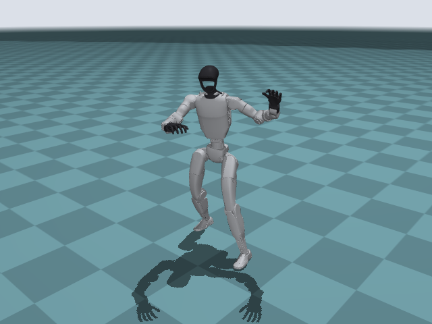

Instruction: Kungfu

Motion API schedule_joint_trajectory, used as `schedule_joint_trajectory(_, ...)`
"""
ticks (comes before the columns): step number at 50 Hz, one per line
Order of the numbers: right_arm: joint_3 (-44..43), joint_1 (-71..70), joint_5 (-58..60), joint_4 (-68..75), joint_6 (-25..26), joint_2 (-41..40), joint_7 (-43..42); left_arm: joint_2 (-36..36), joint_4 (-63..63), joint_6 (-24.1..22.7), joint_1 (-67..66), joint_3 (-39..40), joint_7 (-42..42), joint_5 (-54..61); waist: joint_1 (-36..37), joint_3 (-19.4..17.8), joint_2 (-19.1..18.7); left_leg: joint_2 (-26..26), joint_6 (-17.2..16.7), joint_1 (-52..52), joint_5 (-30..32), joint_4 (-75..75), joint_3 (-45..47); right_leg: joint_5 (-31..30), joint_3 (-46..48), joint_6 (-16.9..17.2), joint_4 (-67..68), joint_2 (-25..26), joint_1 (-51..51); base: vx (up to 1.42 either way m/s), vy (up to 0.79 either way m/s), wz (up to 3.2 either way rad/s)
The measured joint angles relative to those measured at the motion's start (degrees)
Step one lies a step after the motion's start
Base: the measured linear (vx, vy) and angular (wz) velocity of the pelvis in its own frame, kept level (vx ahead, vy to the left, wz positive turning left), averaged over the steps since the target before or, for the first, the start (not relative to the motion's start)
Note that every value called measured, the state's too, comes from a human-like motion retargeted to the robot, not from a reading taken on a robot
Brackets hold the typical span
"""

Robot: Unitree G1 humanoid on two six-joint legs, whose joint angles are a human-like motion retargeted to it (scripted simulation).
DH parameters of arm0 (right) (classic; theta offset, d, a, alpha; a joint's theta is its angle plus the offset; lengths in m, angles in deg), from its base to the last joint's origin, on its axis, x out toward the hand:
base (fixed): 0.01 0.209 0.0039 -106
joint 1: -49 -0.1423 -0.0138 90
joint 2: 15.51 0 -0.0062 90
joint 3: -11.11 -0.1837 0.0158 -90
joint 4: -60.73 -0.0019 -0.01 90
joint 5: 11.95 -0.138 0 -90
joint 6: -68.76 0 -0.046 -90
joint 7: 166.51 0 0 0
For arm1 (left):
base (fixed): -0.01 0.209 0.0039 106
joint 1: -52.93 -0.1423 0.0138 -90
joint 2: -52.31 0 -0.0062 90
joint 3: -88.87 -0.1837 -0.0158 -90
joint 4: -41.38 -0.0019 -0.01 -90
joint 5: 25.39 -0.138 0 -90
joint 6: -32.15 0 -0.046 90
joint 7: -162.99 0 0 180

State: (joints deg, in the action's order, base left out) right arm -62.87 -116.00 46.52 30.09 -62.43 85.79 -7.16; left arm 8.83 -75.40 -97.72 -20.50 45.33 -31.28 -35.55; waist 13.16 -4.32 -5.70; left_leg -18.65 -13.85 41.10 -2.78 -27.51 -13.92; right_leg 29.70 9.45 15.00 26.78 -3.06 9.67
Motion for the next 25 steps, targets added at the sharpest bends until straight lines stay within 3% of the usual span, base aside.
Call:
schedule_joint_trajectory(5, 6.09, 2.01, -1.01, -3.55, -4.79, -4.43, -3.17, -2.41, 6.62, -2.06, 13.45, -26.43, 6.35, -7.08, -6.41, -0.92, -1.67, -1.61, -1.15, -4.84, -0.97, 3.11, 4.78, 2.41, -0.43, -1.80, -0.06, -1.13, -1.90, -0.15, 0.15, -0.10)
schedule_joint_trajectory(8, 8.86, 2.06, 3.04, -6.78, -3.76, -7.11, -1.86, -4.42, 6.25, -2.52, 19.22, -39.03, 14.11, -11.59, -9.33, -1.15, -2.24, -2.12, -0.85, -5.86, -3.94, 0.92, 6.05, 2.45, -2.37, -3.39, -2.35, -0.76, -2.80, -0.09, 0.16, -0.71)
schedule_joint_trajectory(11, 9.68, 2.22, 6.77, -10.96, -2.04, -8.25, -1.69, -4.30, 6.26, -1.73, 23.03, -46.34, 17.51, -16.90, -10.93, -1.03, -2.34, -2.81, 0.29, -6.56, -5.80, -1.17, 8.33, 0.20, -3.85, -3.31, -5.42, -1.28, -3.01, 0.01, 0.14, -1.04)
schedule_joint_trajectory(15, 11.13, 1.70, 10.04, -17.19, -1.84, -9.02, -2.84, -3.92, 9.42, -1.45, 23.44, -47.24, 16.13, -24.53, -14.13, -0.99, -1.69, -1.81, 4.70, -8.15, -9.13, -2.95, 12.83, -8.92, -6.09, 0.00, -13.36, -4.86, -3.10, -0.03, 0.27, -1.39)
schedule_joint_trajectory(17, 11.27, 1.42, 8.82, -19.74, -2.74, -9.98, -5.38, -2.47, 11.64, -2.38, 21.55, -45.86, 14.82, -23.89, -14.49, -0.90, -2.31, -4.87, 4.42, -9.19, -10.18, -2.50, 16.94, -15.06, -4.12, 0.00, -18.50, -4.93, -2.38, -0.15, 0.21, -2.03)
schedule_joint_trajectory(20, 12.13, -0.10, 8.18, -22.42, -4.59, -10.80, -6.47, 0.88, 15.63, -2.14, 18.37, -41.48, 13.12, -20.81, -14.75, -1.30, -3.57, -8.67, 3.39, -10.56, -10.14, -1.29, 23.31, -21.58, 1.91, 0.00, -23.21, -6.14, -0.65, -0.32, 0.31, -1.94)
schedule_joint_trajectory(22, 12.91, -1.91, 7.08, -23.62, -3.81, -10.67, -5.08, 1.81, 18.02, -1.98, 17.07, -37.57, 14.27, -17.14, -17.07, -2.07, -2.96, -5.25, 5.23, -10.59, -10.53, -1.29, 25.03, -24.78, 7.55, -0.63, -22.75, -10.85, -1.34, -0.36, 0.37, -0.83)
schedule_joint_trajectory(25, 13.68, -3.75, 1.02, -25.79, -3.02, -11.16, -5.57, 2.74, 21.16, -3.68, 15.68, -36.94, 20.47, -3.96, -18.73, -2.60, -3.77, -5.26, 5.73, -10.00, -9.38, -0.31, 26.51, -27.45, 6.90, -3.74, -17.87, -11.04, -1.36, -0.32, 0.04, -0.74)
